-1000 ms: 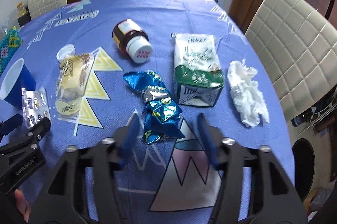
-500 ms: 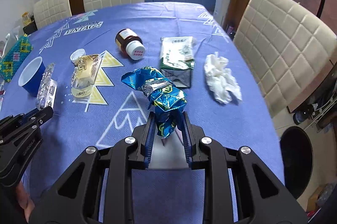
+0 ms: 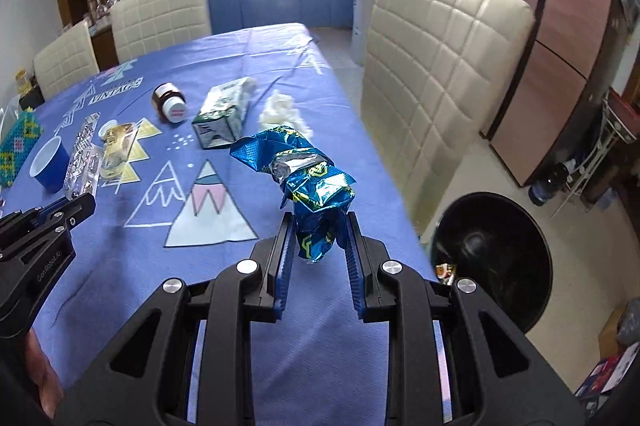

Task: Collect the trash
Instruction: 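Grasp the blue candy wrapper with the right tool and lift it toward the bin, then drop the candy wrapper into the bin with the right tool while the left holds foil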

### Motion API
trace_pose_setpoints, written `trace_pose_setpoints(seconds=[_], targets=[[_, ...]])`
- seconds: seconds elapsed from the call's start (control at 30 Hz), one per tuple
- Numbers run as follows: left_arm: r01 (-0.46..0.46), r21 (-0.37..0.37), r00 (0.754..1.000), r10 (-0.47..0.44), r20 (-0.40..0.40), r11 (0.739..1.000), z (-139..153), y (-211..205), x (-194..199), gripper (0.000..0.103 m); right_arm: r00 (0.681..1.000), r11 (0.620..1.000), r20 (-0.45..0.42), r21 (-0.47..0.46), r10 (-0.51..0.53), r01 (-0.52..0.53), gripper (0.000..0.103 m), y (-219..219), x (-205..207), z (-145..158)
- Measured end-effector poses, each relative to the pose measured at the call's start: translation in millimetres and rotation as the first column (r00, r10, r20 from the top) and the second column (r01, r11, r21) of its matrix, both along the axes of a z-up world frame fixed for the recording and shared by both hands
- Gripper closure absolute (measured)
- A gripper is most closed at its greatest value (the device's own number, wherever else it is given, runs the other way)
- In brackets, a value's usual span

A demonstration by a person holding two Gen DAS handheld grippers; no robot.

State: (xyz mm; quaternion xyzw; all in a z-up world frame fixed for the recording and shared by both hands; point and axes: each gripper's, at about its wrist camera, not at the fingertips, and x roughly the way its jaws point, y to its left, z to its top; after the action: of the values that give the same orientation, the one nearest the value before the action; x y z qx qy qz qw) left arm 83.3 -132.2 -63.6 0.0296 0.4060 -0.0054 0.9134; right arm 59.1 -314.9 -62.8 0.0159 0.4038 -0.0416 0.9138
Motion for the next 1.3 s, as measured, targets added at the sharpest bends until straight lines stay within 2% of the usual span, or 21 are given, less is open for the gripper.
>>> trace_pose_setpoints(seconds=[0.57, 1.3], targets=[[0.1, 0.063, 0.993, -0.104, 0.058, 0.993, 21, -77, -21, 0.091, 0.994, 0.995, 0.054, 0.032, -0.092, 0.09, 0.077, -66, -42, 9], [0.241, 0.118, 0.966, -0.25, 0.062, 0.963, 19, -169, -15, 0.091, 0.97, 0.972, 0.073, 0.038, -0.233, 0.231, 0.077, -145, -57, 3]])
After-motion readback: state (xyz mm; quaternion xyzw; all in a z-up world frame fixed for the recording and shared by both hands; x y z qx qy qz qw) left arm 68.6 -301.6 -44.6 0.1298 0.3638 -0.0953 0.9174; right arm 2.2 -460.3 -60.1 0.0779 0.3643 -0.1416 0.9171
